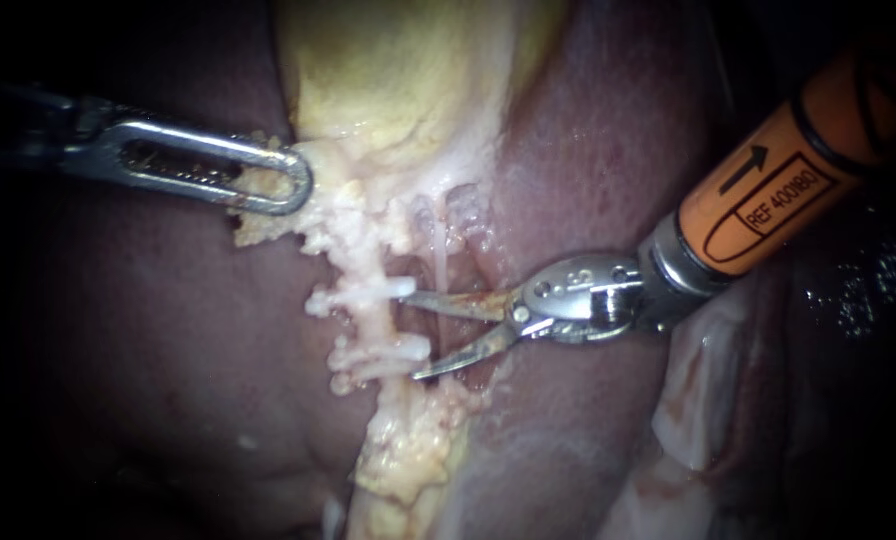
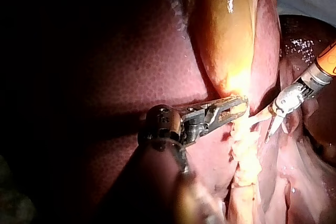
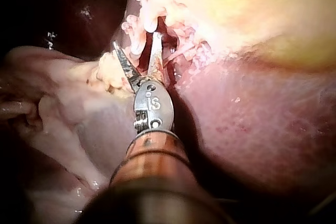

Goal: Go to the cutting position left tube

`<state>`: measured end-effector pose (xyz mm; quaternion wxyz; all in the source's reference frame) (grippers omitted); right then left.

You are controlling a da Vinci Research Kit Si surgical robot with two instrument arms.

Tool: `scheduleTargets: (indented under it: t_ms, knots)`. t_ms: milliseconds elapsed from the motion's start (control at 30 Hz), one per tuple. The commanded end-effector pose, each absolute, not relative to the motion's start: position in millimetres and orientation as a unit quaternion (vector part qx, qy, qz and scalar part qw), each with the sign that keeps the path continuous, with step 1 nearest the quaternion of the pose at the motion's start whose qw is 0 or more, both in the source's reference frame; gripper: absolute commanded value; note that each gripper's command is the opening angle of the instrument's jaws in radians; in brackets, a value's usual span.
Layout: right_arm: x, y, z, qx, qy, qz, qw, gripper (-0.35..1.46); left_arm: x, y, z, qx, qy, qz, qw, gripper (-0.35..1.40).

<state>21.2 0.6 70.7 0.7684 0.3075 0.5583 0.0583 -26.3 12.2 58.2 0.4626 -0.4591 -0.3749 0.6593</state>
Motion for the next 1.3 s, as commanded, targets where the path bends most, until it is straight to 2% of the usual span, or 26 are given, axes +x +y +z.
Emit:
scheduleTargets:
  t_ms: [33, 600, 767, 1067, 1300]
  knots:
    - [21.4, 0.5, 70.7, 0.306, 0.559, 0.057, 0.769, 1.40, -26.3, 12.2, 58.2, -0.459, -0.375, 0.659, 0.463, -0.35]
    - [25.7, -0.3, 70.6, 0.311, 0.580, 0.051, 0.751, 1.31, -26.5, 12.3, 58.4, -0.459, -0.374, 0.659, 0.463, -0.35]
    - [27.3, -0.3, 70.4, 0.320, 0.588, 0.063, 0.740, 1.30, -26.5, 12.3, 58.4, -0.459, -0.374, 0.659, 0.463, -0.35]
    - [29.4, 0.1, 70.5, 0.329, 0.578, 0.097, 0.740, 1.30, -26.6, 12.3, 58.4, -0.459, -0.374, 0.659, 0.463, -0.35]
    - [30.4, -0.1, 70.1, 0.337, 0.574, 0.109, 0.738, 1.28, -26.6, 12.2, 58.5, -0.459, -0.373, 0.659, 0.464, -0.35]
